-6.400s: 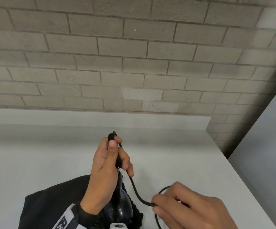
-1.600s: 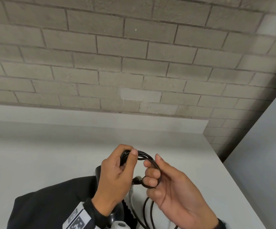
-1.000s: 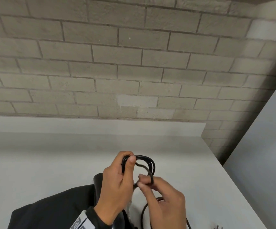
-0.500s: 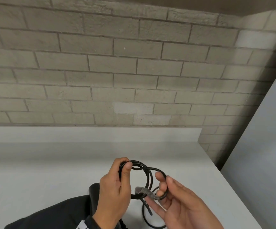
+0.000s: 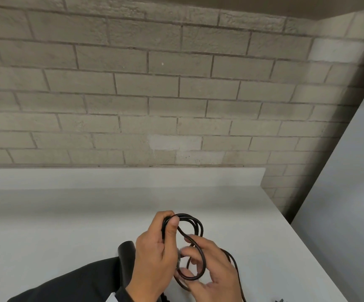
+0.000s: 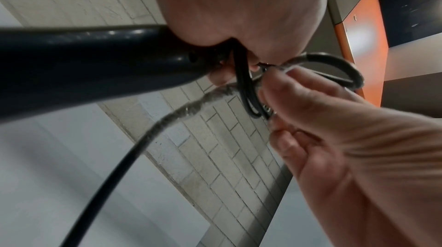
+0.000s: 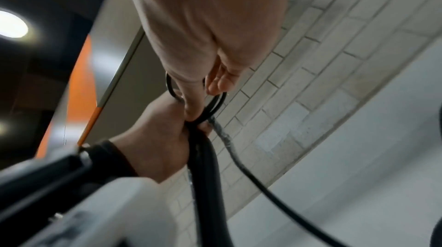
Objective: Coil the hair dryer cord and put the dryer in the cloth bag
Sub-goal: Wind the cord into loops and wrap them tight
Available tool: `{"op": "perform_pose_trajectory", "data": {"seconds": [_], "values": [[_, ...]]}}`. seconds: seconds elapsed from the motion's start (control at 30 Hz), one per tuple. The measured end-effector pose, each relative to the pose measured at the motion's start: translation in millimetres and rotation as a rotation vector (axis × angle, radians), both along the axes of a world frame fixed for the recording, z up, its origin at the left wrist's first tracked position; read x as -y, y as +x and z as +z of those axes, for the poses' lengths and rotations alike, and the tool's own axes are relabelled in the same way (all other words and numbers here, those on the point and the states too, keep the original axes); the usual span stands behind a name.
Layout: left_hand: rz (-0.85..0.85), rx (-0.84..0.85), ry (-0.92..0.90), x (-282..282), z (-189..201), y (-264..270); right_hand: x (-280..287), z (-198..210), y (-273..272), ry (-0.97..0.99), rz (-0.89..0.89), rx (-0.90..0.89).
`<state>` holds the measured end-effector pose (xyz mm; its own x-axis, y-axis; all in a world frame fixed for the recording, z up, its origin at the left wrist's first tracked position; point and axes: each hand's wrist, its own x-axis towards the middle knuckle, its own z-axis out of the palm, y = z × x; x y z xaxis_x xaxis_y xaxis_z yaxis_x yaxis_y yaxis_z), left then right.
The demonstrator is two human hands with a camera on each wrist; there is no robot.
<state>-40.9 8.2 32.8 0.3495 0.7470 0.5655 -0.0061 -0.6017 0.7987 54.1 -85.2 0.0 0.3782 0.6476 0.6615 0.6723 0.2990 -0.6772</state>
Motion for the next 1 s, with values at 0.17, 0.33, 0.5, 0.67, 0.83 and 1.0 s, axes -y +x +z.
{"op": "perform_pose_trajectory", "data": {"seconds": [0.17,0.33,0.5,0.67,0.83,1.0], "values": [[0.004,-0.019,0.058,2.0,-3.6,4.3,-2.4,4.5,-0.3,-0.093,-0.061,0.231],[0.013,0.029,0.056,-4.1,-0.8,3.2,6.2,22.1,-8.1,-0.008,-0.012,-0.324],[0.03,0.02,0.086,-7.7,-3.1,4.2,18.3,51.9,-1.0,0.13,0.143,-0.851],[0.088,-0.003,0.086,-12.4,-2.8,6.5,44.0,73.0,30.9,0.181,0.554,-1.237],[0.112,0.034,0.021,-24.7,1.5,-1.8,74.8,69.2,62.5,-0.349,0.584,-1.169],[0.077,0.041,-0.067,-24.3,-2.5,-4.3,75.0,29.8,75.2,-0.458,-0.224,-0.458]]}}
